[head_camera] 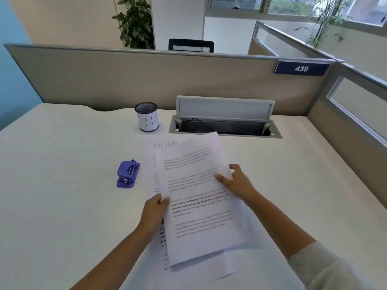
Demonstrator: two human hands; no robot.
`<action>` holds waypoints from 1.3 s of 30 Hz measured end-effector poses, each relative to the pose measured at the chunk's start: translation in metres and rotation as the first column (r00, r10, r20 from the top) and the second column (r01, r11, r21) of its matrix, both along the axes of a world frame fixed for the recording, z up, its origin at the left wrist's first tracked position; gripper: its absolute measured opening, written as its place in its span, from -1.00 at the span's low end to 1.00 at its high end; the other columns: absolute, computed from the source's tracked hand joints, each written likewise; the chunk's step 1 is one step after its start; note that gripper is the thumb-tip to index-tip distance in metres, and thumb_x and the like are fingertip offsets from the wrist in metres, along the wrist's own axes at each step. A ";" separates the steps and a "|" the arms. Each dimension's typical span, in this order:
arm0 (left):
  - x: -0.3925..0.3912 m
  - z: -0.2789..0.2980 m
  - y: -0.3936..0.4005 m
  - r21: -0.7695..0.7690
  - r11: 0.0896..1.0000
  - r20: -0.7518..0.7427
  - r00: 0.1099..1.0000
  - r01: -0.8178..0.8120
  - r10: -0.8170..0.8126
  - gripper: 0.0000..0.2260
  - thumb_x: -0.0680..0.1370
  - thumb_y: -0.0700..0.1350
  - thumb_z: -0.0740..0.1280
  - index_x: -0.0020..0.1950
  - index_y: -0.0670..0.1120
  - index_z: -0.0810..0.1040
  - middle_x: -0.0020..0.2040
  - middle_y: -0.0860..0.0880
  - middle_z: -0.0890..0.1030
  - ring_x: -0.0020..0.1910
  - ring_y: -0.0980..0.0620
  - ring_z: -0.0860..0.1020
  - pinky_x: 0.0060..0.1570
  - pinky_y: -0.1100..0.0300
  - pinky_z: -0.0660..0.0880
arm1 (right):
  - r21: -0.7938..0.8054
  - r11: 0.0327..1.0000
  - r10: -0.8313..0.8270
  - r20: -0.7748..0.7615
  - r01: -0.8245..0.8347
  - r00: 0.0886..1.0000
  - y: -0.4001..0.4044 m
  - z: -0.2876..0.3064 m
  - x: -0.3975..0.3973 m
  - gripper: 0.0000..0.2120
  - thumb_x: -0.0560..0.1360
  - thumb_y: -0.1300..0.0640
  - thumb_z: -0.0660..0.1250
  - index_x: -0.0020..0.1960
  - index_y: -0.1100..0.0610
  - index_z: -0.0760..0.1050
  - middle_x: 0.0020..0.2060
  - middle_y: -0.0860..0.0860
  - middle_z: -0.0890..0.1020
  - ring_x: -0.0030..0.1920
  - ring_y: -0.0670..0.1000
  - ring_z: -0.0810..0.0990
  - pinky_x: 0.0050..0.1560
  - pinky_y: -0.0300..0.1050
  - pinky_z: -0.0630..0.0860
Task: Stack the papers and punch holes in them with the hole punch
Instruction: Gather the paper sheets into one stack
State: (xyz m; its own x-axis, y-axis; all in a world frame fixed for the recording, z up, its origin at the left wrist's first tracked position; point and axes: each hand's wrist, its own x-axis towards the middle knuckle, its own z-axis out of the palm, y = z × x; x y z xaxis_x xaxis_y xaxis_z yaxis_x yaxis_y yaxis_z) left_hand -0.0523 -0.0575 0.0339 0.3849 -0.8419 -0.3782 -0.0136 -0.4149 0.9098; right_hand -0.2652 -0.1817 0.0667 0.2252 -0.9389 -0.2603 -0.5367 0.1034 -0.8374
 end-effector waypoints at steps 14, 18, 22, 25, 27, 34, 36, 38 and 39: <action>0.024 -0.017 0.005 0.056 0.995 0.219 0.972 0.078 -0.088 -0.79 0.60 -0.23 0.16 0.13 -0.19 0.54 0.05 -0.14 0.64 0.03 -0.13 0.60 0.13 -0.04 0.52 | -0.165 0.919 0.220 -0.540 -0.358 0.813 -0.055 -0.046 0.029 -0.50 0.62 -0.09 -0.06 0.52 0.02 0.00 0.47 0.01 0.28 0.48 0.04 0.21 0.49 0.14 0.03; 0.024 -0.019 0.004 0.033 0.997 0.233 0.970 0.065 -0.071 -0.80 0.60 -0.23 0.15 0.15 -0.19 0.52 0.06 -0.13 0.63 0.03 -0.12 0.59 0.10 0.02 0.52 | -0.235 0.922 0.113 -0.600 -0.309 0.792 -0.061 -0.054 0.001 -0.47 0.59 -0.16 -0.07 0.51 -0.01 0.01 0.47 0.01 0.28 0.48 0.01 0.20 0.48 0.14 -0.01; 0.025 -0.022 0.004 0.028 0.997 0.251 0.965 0.067 -0.072 -0.83 0.60 -0.22 0.15 0.09 -0.20 0.50 0.02 -0.12 0.62 0.01 -0.12 0.59 0.05 0.04 0.51 | -0.233 0.934 0.034 -0.697 -0.271 0.717 -0.067 -0.051 -0.037 -0.45 0.58 -0.18 -0.05 0.51 0.00 0.04 0.47 0.02 0.27 0.50 0.01 0.16 0.47 0.15 -0.03; 0.026 -0.025 0.004 0.013 0.997 0.261 0.963 0.073 -0.073 -0.86 0.60 -0.22 0.15 0.03 -0.18 0.50 -0.04 -0.07 0.62 -0.03 -0.09 0.59 -0.14 0.17 0.49 | -0.243 0.937 -0.060 -0.817 -0.249 0.573 -0.067 -0.045 -0.057 -0.46 0.60 -0.10 0.01 0.51 0.05 0.02 0.50 -0.01 0.20 0.53 0.03 0.03 0.47 0.21 -0.05; 0.026 -0.027 0.004 -0.008 0.998 0.254 0.966 0.059 -0.055 -0.87 0.60 -0.23 0.15 -0.03 -0.15 0.49 -0.08 -0.04 0.61 -0.07 -0.06 0.58 -0.20 0.21 0.45 | -0.305 0.915 -0.115 -0.826 -0.266 0.552 -0.062 -0.041 -0.055 -0.49 0.60 0.00 0.05 0.51 0.07 0.03 0.50 -0.01 0.18 0.53 0.03 0.03 0.47 0.20 -0.02; 0.021 -0.033 0.006 -0.052 0.998 0.270 0.962 -0.027 0.040 -0.77 0.61 -0.20 0.12 -0.25 -0.08 0.36 -0.22 -0.02 0.52 -0.23 0.02 0.46 -0.28 0.19 0.36 | -0.223 0.899 0.204 -0.552 -0.378 0.809 -0.017 -0.056 -0.037 -0.49 0.61 -0.04 0.04 0.51 0.04 0.06 0.49 0.01 0.24 0.48 0.02 0.22 0.49 -0.06 0.05; 0.021 -0.033 0.005 -0.045 0.999 0.276 0.960 -0.027 0.039 -0.78 0.60 -0.22 0.12 -0.25 -0.11 0.35 -0.24 -0.04 0.51 -0.25 0.03 0.44 -0.29 0.19 0.34 | -0.252 0.925 0.133 -0.491 -0.286 0.861 -0.017 -0.053 -0.056 -0.53 0.59 -0.05 0.12 0.45 0.07 0.20 0.42 -0.01 0.36 0.41 0.01 0.32 0.40 -0.13 0.18; 0.023 -0.032 0.004 -0.042 0.999 0.293 0.955 -0.034 0.045 -0.75 0.59 -0.24 0.13 -0.29 -0.12 0.30 -0.30 -0.03 0.46 -0.30 0.04 0.38 -0.31 0.17 0.29 | -0.253 0.942 0.091 -0.444 -0.222 0.891 -0.021 -0.043 -0.078 -0.58 0.54 -0.05 0.24 0.34 0.07 0.33 0.27 -0.01 0.50 0.27 0.03 0.48 0.23 -0.18 0.33; 0.023 -0.032 0.003 -0.041 0.999 0.301 0.953 -0.033 0.044 -0.75 0.59 -0.24 0.13 -0.30 -0.12 0.29 -0.31 -0.03 0.44 -0.31 0.03 0.36 -0.32 0.16 0.28 | -0.250 0.943 0.087 -0.451 -0.219 0.888 -0.023 -0.037 -0.088 -0.60 0.51 -0.03 0.29 0.30 0.08 0.37 0.21 0.00 0.55 0.22 0.04 0.52 0.18 -0.18 0.36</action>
